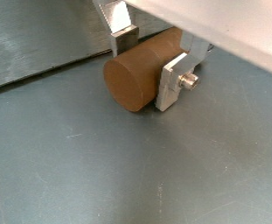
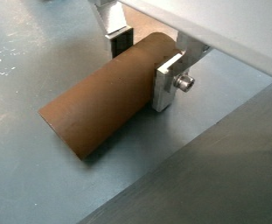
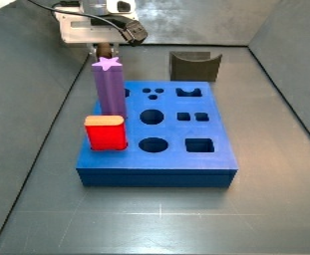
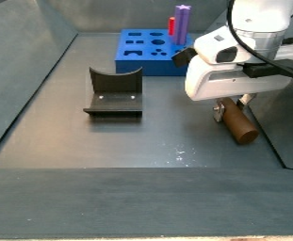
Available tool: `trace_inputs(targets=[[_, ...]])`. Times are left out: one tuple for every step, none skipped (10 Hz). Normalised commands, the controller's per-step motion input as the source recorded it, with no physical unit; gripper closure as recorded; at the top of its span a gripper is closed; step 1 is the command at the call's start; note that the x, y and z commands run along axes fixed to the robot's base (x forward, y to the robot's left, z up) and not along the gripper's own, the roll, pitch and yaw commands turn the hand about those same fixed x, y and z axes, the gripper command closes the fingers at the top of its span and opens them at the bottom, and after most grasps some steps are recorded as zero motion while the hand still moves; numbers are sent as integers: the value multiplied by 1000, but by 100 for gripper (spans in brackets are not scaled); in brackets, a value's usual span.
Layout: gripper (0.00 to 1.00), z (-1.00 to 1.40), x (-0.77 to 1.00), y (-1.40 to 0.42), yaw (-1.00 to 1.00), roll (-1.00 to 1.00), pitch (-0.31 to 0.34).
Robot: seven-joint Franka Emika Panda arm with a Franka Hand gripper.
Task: Pick up the round object. Move up. Place the round object on the fixture. Regrasp the round object. Move to above the board. Insert the round object.
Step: Pick up the round object.
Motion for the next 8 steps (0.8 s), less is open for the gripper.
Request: trace_inputs(targets=[[100, 0, 0, 0, 0, 14, 0], [100, -14, 0, 0, 0, -6, 23], [100, 0, 0, 0, 0, 0, 0], [100, 0, 0, 0, 0, 0, 0], [100, 0, 0, 0, 0, 0, 0], [100, 0, 0, 0, 0, 0, 0], [100, 0, 0, 0, 0, 0, 0], [100, 0, 0, 0, 0, 0, 0]])
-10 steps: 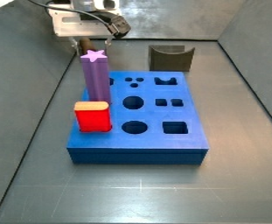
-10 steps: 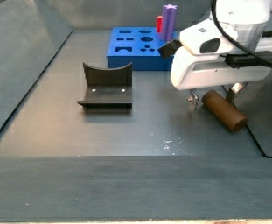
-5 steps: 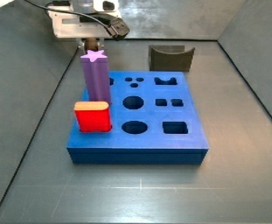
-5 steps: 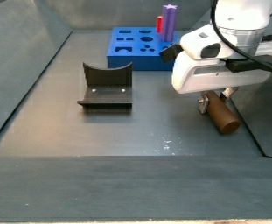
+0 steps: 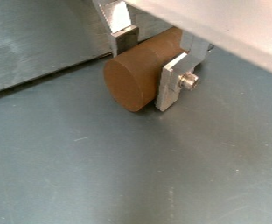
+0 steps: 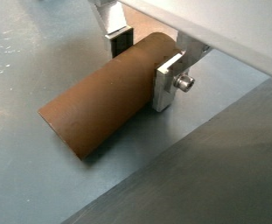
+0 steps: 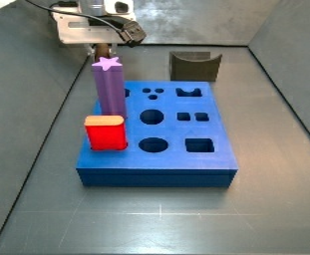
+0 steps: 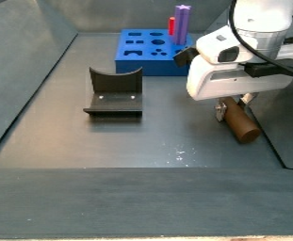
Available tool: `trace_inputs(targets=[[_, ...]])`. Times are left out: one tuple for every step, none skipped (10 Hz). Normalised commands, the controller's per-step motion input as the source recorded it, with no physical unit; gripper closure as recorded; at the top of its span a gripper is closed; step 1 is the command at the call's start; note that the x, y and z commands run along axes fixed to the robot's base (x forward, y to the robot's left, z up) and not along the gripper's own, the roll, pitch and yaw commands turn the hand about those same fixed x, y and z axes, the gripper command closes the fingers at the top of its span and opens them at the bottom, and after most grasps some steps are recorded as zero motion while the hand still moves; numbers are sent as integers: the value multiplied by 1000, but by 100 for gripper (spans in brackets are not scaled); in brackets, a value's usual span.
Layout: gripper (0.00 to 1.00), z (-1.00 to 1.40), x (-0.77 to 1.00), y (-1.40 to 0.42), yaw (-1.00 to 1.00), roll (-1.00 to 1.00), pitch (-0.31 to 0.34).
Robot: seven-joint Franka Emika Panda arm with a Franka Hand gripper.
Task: Pick up the round object. Move up. Place the round object on the fixture. Regrasp the round object. Move to above the board. Insert the round object.
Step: Pick up the round object, then move up.
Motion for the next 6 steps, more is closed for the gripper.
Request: trace_inputs(targets=[[100, 0, 0, 0, 0, 0, 0], [100, 0, 0, 0, 0, 0, 0], [100, 0, 0, 0, 0, 0, 0], [100, 0, 0, 0, 0, 0, 0], [100, 0, 0, 0, 0, 0, 0], [100, 1000, 0, 0, 0, 0, 0]])
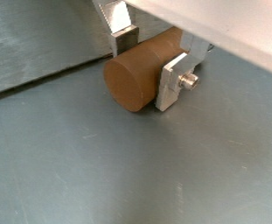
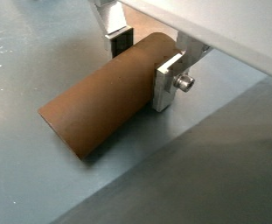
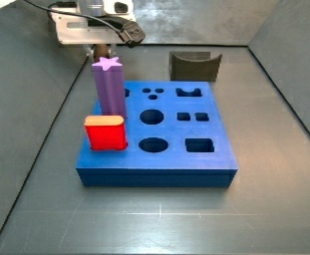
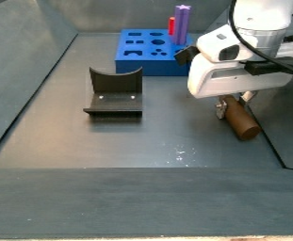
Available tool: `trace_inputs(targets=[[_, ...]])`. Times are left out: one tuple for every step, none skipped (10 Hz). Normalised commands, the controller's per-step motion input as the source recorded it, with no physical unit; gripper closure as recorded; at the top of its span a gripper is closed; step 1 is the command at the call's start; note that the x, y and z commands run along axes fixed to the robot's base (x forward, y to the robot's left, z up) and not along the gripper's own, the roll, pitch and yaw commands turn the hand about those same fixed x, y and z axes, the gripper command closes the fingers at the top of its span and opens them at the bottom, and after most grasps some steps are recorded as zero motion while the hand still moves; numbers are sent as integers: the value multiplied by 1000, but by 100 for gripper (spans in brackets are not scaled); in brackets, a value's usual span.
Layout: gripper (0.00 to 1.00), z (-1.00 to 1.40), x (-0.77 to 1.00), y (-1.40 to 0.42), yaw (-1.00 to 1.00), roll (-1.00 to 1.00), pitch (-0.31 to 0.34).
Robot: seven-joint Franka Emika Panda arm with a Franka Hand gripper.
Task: Pick up the round object. Move up. Place the round object on the fixture. Regrasp the round object. Move to above the board. Insert the round object.
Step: Move up, then place the round object on the fixture.
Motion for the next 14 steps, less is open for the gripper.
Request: trace_inputs(targets=[[100, 1000, -45, -18, -25, -11, 26], [100, 1000, -68, -15, -34, 9, 45], [100, 937, -62, -4, -38, 37, 60], [100, 803, -45, 7, -40, 77, 85], [100, 703, -35, 15, -40, 107, 103], [100, 570, -32, 17, -39, 144, 123], [100, 475, -34, 16, -37, 172, 124], [100, 385, -41, 12, -28, 193, 121], [100, 246, -43, 5, -16, 226, 107], [100, 192, -44, 6, -14, 240, 108], [100, 1000, 0, 0, 0, 0, 0], [100, 1000, 10, 2, 6, 14, 7], [100, 1000, -6, 4, 5, 19, 52], [100, 1000, -14, 9, 4, 36, 72]])
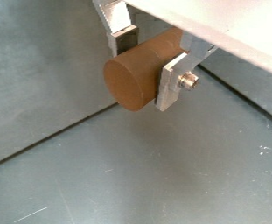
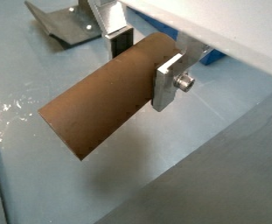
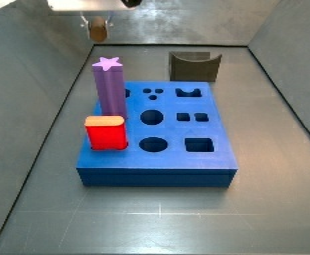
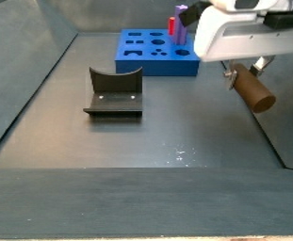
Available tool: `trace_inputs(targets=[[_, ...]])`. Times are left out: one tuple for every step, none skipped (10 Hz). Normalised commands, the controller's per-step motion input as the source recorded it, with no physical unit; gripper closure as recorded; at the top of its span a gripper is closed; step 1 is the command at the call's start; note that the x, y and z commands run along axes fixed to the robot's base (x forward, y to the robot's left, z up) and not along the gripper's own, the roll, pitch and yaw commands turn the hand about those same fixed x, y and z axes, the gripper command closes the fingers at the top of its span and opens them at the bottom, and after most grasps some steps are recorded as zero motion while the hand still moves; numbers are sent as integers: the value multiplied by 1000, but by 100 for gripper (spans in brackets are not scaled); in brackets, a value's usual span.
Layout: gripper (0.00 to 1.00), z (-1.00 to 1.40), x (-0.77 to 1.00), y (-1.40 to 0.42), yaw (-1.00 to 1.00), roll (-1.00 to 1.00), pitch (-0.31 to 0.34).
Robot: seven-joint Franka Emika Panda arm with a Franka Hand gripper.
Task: Pick up the round object. Move up. Place the round object on the fixture. Regrasp the round object. Move to above the board. Insert the round object.
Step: Place the round object on the fixture.
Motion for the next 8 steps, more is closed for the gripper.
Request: trace_inputs(targets=[[100, 1000, -22, 16, -3, 67, 88], [100, 1000, -25, 21, -10, 96, 95], [100, 1000, -32, 29, -20, 135, 113], [100, 1000, -34, 32, -21, 160, 123], [100, 1000, -35, 29, -8, 177, 135], [100, 964, -33, 29, -1, 182, 134], [100, 798, -26, 24, 13, 180, 136], [100, 729, -24, 21, 17, 185, 137]])
